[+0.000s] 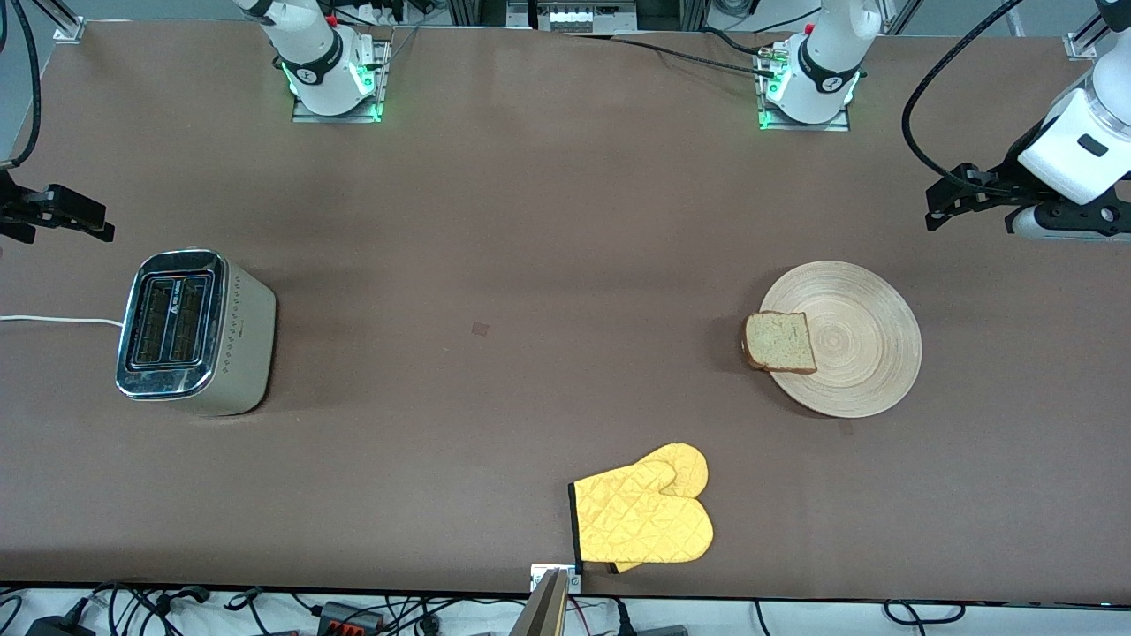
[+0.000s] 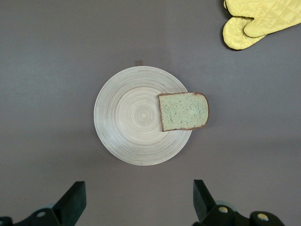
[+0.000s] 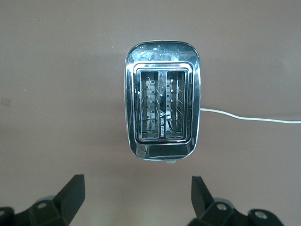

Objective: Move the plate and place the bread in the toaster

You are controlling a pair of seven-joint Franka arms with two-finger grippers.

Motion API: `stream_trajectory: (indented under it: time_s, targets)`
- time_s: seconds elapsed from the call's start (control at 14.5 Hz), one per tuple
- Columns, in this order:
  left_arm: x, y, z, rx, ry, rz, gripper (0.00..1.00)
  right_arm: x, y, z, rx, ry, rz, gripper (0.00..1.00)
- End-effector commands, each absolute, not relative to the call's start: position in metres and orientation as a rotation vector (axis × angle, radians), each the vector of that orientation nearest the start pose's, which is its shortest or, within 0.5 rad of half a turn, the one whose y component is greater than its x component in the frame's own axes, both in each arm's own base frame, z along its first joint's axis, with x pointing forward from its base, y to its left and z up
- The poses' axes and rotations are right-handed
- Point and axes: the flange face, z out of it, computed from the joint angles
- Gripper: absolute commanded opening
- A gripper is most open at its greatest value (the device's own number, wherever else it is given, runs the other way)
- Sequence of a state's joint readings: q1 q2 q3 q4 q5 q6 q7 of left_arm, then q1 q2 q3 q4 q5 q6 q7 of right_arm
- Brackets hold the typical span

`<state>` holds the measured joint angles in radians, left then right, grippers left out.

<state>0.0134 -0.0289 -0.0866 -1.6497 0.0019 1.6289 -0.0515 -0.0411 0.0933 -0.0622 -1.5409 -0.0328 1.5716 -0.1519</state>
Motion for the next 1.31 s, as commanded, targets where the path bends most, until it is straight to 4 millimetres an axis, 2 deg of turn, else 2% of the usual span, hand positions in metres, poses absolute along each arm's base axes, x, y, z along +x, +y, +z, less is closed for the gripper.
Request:
stream_trajectory:
  time_s: [0.0, 0.21, 0.55, 0.76, 0.89, 1.03, 1.1, 1.24]
  targets:
    - [0.544, -0.04, 0.613, -3.121, 0.042, -0.021, 1.0, 0.576, -0.063, 0.59, -3.15, -0.059, 0.104, 1.0]
    - [0.548, -0.04, 0.612, -3.12, 0.061, -0.016, 1.0, 0.576, -0.063, 0.589, -3.15, -0.059, 0.107, 1.0]
    - [0.557, -0.04, 0.61, -3.125, 0.062, 0.205, 1.0, 0.576, -0.063, 0.589, -3.15, -0.059, 0.107, 1.0]
    - [0.56, -0.036, 0.604, -3.123, 0.057, 0.227, 1.0, 0.576, -0.063, 0.589, -3.15, -0.059, 0.107, 1.0]
    - [0.566, -0.029, 0.591, -3.12, 0.036, 0.272, 1.0, 0.576, -0.063, 0.589, -3.15, -0.059, 0.107, 1.0]
    - [0.569, 0.002, 0.574, -3.121, 0.0, 0.355, 1.0, 0.576, -0.063, 0.589, -3.15, -0.059, 0.107, 1.0]
    - [0.576, 0.02, 0.557, -3.13, 0.012, 0.404, 1.0, 0.576, -0.063, 0.589, -3.15, -0.059, 0.107, 1.0]
    - [0.583, 0.071, 0.529, -3.195, 0.032, 0.47, 1.0, 0.576, -0.063, 0.589, -3.15, -0.059, 0.107, 1.0]
